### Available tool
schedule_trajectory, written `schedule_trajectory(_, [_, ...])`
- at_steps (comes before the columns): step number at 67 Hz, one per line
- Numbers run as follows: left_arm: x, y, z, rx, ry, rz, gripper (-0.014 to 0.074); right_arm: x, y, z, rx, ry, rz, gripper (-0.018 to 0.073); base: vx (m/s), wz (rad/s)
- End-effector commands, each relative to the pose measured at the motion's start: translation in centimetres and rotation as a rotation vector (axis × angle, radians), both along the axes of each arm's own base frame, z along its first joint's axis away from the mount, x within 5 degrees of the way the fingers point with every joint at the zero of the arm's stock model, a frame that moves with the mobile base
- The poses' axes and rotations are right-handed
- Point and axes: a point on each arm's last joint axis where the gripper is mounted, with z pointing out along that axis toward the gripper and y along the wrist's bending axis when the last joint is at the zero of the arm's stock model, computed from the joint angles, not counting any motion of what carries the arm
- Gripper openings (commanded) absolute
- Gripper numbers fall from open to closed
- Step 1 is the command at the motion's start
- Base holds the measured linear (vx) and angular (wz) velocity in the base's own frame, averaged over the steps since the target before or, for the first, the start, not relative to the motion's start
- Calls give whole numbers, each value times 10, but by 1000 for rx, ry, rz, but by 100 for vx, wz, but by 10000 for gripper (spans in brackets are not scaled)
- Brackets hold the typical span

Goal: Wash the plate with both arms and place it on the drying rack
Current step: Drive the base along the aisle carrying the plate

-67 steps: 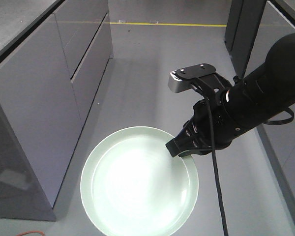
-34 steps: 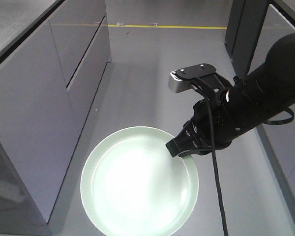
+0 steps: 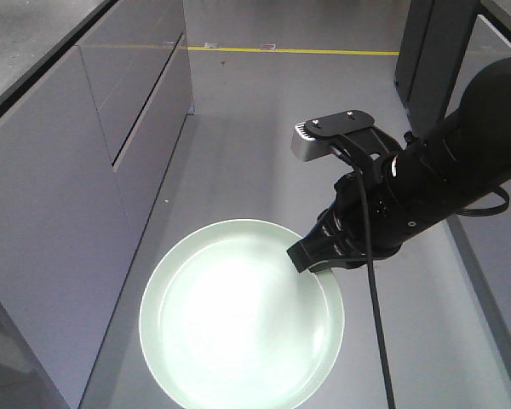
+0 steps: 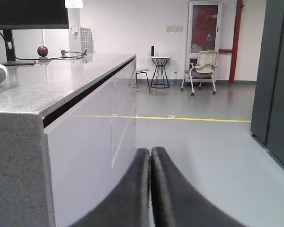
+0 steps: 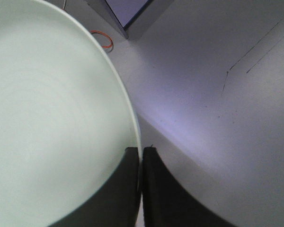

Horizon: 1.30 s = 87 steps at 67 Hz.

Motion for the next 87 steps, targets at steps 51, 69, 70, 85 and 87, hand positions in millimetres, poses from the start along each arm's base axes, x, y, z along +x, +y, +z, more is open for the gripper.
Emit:
schedule_trajectory(51, [-3,0,15,-5,-114,-5,-6,-4,-2,21,60,-78,-7,-1,17,-4])
schedule_trajectory(69, [-3,0,15,-5,-114,-5,-6,-4,-2,21,60,-78,-7,-1,17,-12])
schedule_trajectory(70, [-3,0,15,-5,-114,-5,-6,-4,-2,21,60,-78,-7,-1,17,-11])
schedule_trajectory(85, [-3,0,15,-5,-114,-5,-6,-4,-2,21,60,-78,-7,-1,17,-11])
schedule_trajectory(87, [-3,0,15,-5,-114,-5,-6,-4,-2,21,60,-78,-7,-1,17,-11])
